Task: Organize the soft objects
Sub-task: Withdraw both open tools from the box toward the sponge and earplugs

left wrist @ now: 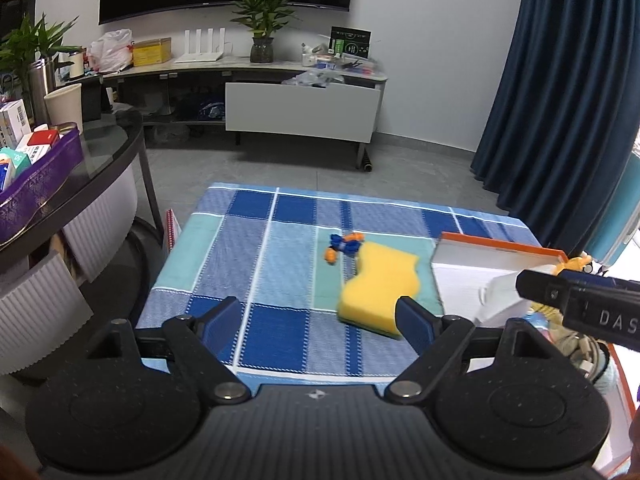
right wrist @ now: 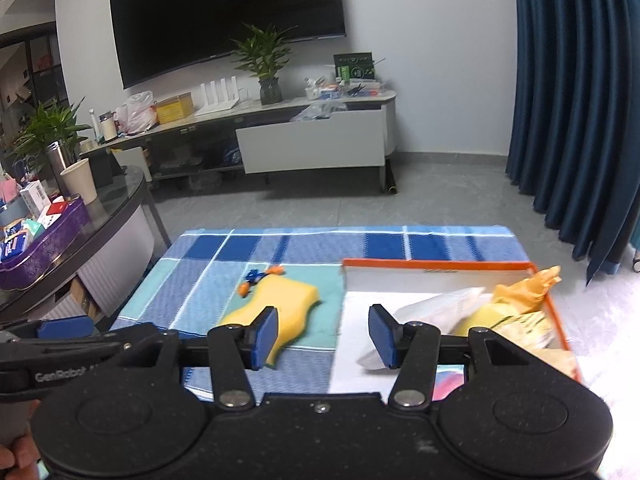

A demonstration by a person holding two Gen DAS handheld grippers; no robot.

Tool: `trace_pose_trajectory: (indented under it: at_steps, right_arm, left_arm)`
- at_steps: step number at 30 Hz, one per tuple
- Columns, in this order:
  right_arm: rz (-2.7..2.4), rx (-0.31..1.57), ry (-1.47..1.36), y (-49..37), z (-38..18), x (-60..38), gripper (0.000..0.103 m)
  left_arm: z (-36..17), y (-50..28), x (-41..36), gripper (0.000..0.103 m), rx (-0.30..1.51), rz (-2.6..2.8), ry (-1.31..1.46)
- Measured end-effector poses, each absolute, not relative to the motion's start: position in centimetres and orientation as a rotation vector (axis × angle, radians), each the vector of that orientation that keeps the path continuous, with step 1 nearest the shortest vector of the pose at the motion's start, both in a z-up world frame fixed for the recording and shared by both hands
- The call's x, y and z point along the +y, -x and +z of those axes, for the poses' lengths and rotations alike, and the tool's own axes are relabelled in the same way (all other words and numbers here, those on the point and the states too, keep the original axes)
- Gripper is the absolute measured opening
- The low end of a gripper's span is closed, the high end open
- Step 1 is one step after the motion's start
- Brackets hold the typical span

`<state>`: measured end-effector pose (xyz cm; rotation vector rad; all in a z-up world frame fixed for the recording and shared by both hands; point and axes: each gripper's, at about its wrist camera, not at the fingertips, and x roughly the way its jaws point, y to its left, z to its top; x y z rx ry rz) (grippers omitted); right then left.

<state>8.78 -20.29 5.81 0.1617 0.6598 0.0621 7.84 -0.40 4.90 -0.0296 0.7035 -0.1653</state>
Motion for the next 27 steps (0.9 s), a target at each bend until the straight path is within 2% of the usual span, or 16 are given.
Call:
trace_pose_trajectory:
  at_steps: [11, 18, 24, 27]
  right_arm:
    - [0.097, 0.668, -0.170, -9.9, 4.8, -18.9, 0.062]
    - [0.101, 0.683, -0.187, -11.2, 3.9, -18.6, 0.062]
    - [0.117, 0.697, -0.199, -12.4, 2.7, -17.8, 0.062]
    - [0.119, 0.693, -0.189, -12.8, 2.4, -17.7, 0.062]
  left_arm:
    - [2.8, -12.8, 0.9, 0.085, 0.742, -0.216, -0.005]
    - [0.9, -16.8, -0.4, 0.080, 0.770, -0.261, -0.031]
    - [-1.0, -19.6, -1.1, 0.073, 0.804, -0.297, -0.065]
    - [-1.8, -20.8, -1.3, 0.063, 0.813, -0.310, -0.085]
